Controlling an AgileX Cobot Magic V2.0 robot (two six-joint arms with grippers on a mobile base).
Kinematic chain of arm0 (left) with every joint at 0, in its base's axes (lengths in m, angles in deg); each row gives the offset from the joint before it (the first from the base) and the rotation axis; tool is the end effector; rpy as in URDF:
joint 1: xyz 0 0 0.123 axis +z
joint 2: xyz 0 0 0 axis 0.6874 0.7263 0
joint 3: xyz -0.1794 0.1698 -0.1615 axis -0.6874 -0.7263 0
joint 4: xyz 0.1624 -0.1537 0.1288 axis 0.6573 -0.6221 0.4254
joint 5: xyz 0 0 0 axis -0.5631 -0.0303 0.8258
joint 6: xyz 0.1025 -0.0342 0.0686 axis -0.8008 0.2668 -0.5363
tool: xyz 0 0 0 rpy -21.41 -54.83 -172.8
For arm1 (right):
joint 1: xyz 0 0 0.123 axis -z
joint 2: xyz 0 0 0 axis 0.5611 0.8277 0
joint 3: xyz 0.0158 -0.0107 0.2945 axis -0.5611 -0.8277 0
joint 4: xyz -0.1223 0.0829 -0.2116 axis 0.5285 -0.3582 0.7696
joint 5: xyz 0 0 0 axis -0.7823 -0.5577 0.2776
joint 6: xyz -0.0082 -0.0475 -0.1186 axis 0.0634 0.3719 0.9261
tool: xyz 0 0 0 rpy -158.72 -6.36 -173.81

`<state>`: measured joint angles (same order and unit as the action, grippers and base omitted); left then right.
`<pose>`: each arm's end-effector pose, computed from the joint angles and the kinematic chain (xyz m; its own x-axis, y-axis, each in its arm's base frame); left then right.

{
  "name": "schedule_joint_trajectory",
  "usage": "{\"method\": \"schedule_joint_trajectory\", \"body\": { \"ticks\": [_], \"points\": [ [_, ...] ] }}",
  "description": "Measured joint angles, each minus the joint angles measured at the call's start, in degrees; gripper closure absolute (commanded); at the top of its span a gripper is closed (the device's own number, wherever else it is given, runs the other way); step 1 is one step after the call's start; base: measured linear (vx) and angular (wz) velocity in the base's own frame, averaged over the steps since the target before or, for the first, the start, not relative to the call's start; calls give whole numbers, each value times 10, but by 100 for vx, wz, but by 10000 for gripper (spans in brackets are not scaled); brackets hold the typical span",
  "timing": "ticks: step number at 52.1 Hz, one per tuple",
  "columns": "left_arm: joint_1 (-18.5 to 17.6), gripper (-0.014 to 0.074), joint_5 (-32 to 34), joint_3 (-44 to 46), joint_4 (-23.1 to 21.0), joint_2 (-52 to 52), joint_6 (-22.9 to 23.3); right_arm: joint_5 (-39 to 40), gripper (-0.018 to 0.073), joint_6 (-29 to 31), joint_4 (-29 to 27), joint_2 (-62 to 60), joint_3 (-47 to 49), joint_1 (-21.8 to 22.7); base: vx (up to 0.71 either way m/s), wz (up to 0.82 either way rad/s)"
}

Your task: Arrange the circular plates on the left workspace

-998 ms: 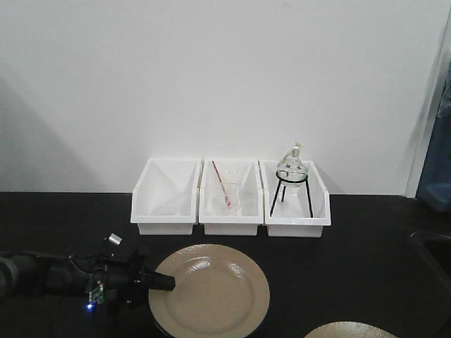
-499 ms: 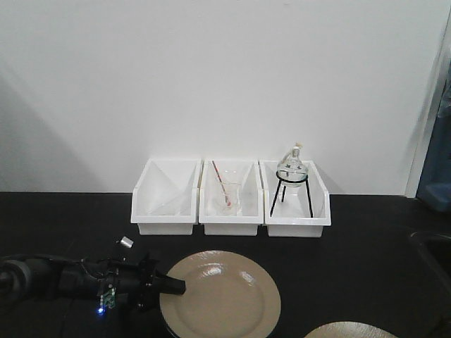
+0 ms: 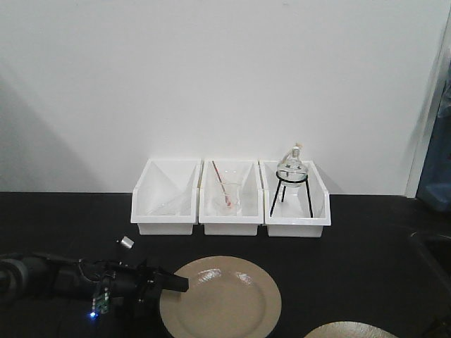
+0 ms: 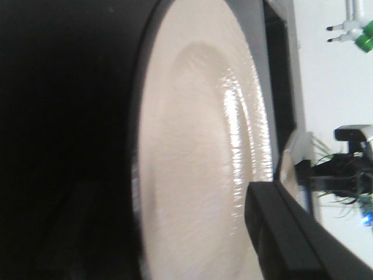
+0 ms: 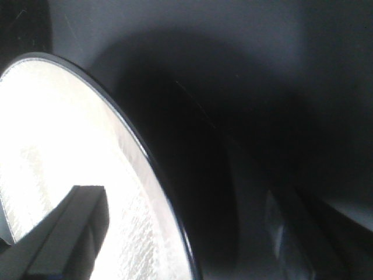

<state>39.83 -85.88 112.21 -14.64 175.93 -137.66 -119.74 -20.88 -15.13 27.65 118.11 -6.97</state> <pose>0.4753 -0.1424 0.1071 -0.9561 -0.1017 -0.2747 0.2046 0.4391 -0.8748 0.3446 -0.0897 0.1288 -0.9811 0.1898 -0.0369 0.1262 0.7733 0.6213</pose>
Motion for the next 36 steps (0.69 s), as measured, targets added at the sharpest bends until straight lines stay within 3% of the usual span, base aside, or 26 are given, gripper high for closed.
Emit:
{"method": "schedule_joint_trajectory", "body": {
  "ticks": [16, 20, 24, 31, 36],
  "points": [
    [46, 14, -22, 0, 57, -23, 0, 0, -31, 12, -11, 12, 0, -26, 0, 0],
    [57, 14, -35, 0, 61, -32, 0, 0, 15, 14, -11, 18, 0, -41, 0, 0],
    [70, 14, -41, 0, 62, -46, 0, 1, 146, 14, -12, 26, 0, -55, 0, 0],
    [91, 14, -45, 0, 62, -67, 0, 5, 553, 9, -13, 31, 1, -62, 0, 0],
    [104, 19, -47, 0, 66, -81, 0, -32, 571, -2, -48, 28, 3, -58, 0, 0]
  ]
}}
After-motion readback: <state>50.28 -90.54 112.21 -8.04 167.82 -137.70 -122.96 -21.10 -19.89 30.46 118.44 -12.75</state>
